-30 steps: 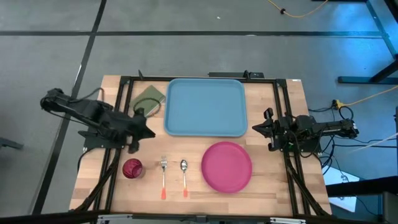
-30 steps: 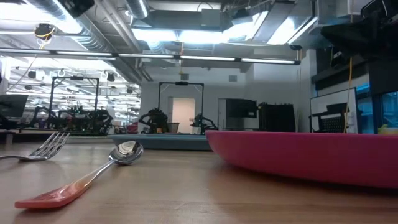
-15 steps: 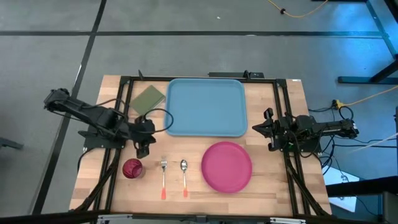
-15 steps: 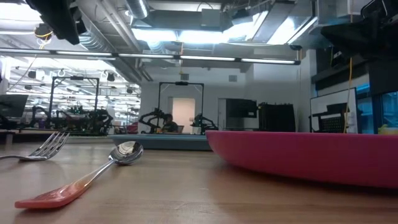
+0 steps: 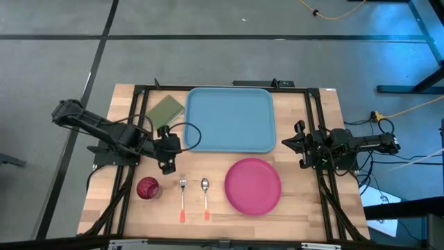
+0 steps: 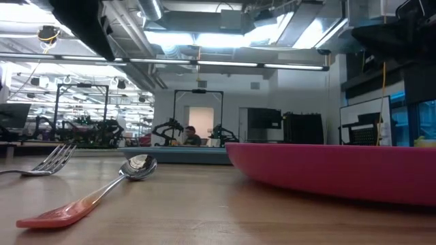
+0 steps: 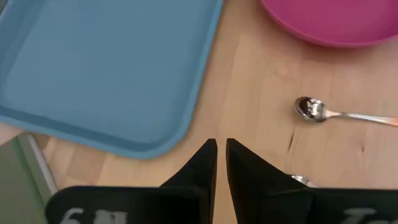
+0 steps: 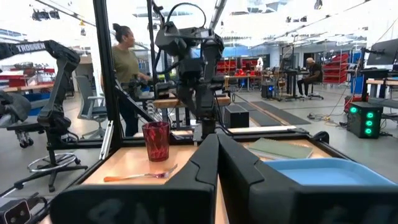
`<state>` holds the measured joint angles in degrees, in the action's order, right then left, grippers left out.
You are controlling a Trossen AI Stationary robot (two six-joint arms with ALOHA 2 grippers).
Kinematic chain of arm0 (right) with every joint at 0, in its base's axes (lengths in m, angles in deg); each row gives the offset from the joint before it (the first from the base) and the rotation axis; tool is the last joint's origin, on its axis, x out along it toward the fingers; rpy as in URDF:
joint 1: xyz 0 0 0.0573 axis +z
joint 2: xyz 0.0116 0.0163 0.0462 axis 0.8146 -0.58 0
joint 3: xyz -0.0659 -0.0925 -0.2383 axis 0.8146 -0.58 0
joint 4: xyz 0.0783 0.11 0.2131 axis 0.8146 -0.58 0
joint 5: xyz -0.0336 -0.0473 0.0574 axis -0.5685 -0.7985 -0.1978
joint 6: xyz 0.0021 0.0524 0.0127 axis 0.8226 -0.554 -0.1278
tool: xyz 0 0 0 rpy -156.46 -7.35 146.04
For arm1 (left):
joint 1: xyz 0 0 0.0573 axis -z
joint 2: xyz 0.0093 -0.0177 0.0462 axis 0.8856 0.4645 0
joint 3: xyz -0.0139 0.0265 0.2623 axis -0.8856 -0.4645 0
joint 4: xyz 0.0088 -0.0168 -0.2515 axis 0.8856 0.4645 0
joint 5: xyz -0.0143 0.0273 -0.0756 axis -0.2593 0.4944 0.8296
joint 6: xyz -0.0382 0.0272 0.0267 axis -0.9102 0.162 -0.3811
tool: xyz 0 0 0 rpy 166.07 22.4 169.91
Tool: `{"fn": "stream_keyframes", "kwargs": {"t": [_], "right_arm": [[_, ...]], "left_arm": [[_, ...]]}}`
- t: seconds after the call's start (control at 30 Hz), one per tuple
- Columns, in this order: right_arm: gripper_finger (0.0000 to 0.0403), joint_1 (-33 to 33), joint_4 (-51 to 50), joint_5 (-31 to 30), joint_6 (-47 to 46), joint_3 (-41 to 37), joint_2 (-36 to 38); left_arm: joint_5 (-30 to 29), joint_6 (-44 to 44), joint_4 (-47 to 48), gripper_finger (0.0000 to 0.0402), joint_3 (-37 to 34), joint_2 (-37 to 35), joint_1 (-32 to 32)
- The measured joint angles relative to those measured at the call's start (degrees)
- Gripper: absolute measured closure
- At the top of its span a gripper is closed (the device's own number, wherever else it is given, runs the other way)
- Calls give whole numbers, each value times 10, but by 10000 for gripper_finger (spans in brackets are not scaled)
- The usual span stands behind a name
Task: Pick and place plate/cup/fork/spoon on tray
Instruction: Put the purple cup on the top left of the blue tray
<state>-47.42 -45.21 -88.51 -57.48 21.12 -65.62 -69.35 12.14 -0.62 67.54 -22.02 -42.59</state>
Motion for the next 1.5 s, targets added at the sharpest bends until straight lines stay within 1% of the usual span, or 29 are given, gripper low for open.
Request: {"fn": "stream_keyframes", "kwargs": {"t": [0.1, 0.13, 0.2, 0.3, 0.43, 0.5, 0.57, 0.63, 0.7, 0.73, 0.83, 0.87, 0.9, 0.97, 1.1, 1.17, 1.3, 1.5], "right_arm": [[389, 0, 6, 0, 0, 0, 0], [388, 0, 6, 0, 0, 0, 0], [389, 0, 5, 0, 0, 0, 0], [389, 0, 3, 0, 0, 0, 0], [389, 0, 3, 0, 1, 0, 0], [389, 0, -1, 0, 0, 0, 0], [389, 0, -5, 0, 0, 0, 0], [389, 0, -10, 0, 0, 0, 0], [389, 0, -15, 0, 0, 0, 0], [389, 0, -19, 0, 0, 0, 0], [389, 0, -37, 0, 0, 0, 0], [389, 0, -42, 0, 0, 0, 0], [389, 0, -47, 0, 0, 0, 0], [389, 0, -51, 0, 0, 0, 0], [389, 0, -50, 0, 0, 0, 0], [389, 0, -50, 0, 0, 0, 0], [389, 0, -50, 0, 0, 0, 0], [389, 0, -50, 0, 0, 0, 0]], "left_arm": [[11, 0, 0, 374, 0, 8, 0], [27, -3, 7, 374, 0, 10, 0], [85, -27, 33, 374, 0, 12, 0], [183, -116, 75, 374, 0, 11, 3], [280, -272, 119, 375, 0, 8, 21], [333, -317, 125, 379, 0, 6, 34], [382, -345, 122, 386, 0, 6, 45], [418, -380, 123, 395, 0, 3, 55], [416, -408, 123, 400, 1, 4, 65], [396, -411, 124, 399, 1, 4, 72], [295, -409, 124, 397, 1, 4, 98], [274, -407, 124, 397, 1, 4, 106], [267, -407, 125, 398, 1, 4, 112], [272, -416, 125, 400, 1, 7, 123], [306, -468, 127, 399, 1, 9, 151], [296, -496, 127, 400, 1, 9, 169], [257, -543, 127, 400, 1, 23, 203], [260, -544, 118, 400, 0, 65, 227]]}}
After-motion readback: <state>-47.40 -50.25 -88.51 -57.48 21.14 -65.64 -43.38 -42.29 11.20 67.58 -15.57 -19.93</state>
